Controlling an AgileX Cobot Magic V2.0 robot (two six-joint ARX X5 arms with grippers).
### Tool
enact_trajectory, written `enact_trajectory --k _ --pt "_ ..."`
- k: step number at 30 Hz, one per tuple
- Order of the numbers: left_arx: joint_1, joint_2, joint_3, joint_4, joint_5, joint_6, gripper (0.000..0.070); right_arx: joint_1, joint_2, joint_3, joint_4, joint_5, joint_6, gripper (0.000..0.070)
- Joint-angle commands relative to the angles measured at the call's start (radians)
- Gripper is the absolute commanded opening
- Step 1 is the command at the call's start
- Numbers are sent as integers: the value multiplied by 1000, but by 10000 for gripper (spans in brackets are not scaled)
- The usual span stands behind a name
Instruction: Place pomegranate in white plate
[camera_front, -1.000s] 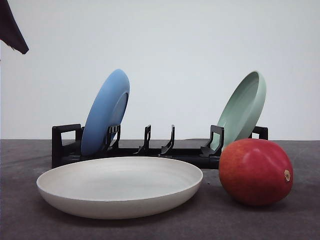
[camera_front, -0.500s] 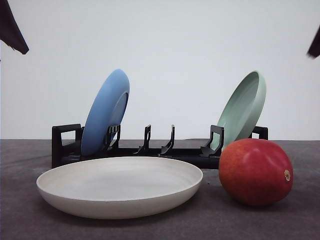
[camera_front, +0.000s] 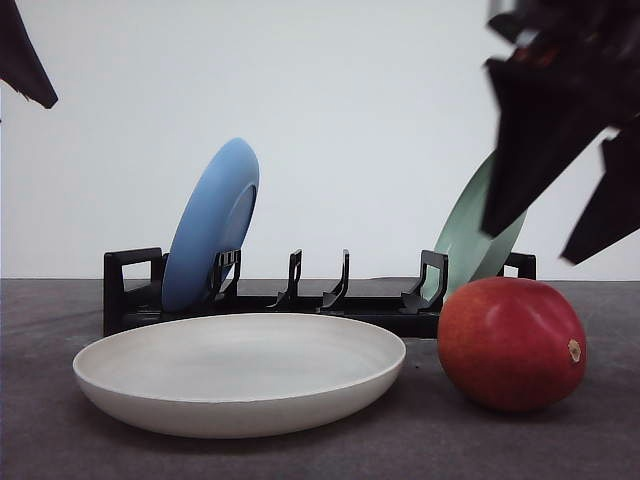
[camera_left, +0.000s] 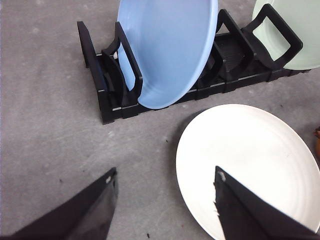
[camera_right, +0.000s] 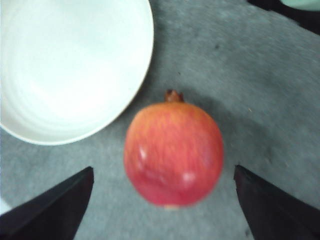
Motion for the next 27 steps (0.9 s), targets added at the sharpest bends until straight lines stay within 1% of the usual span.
enact_trajectory --k 1,8,13,17,19,20,22,25,27 --pt "-2 6 15 11 1 4 353 12 40 21 29 5 16 577" --pt "-2 6 15 11 0 4 353 14 162 21 92 29 17 588" --pt "-2 6 15 12 0 7 353 14 237 21 97 27 20 589" --pt "-2 6 15 12 0 8 353 17 276 21 93 22 39 589" --pt "-2 6 15 12 0 8 353 19 280 21 87 22 49 572" --pt "-2 6 15 12 0 8 353 20 280 21 84 22 55 548" --pt "-2 6 15 12 0 8 353 21 279 23 75 22 66 502" --pt "-2 6 15 12 0 8 353 18 279 54 10 23 62 500" --pt "-2 6 15 12 0 8 353 18 279 94 -50 23 41 500"
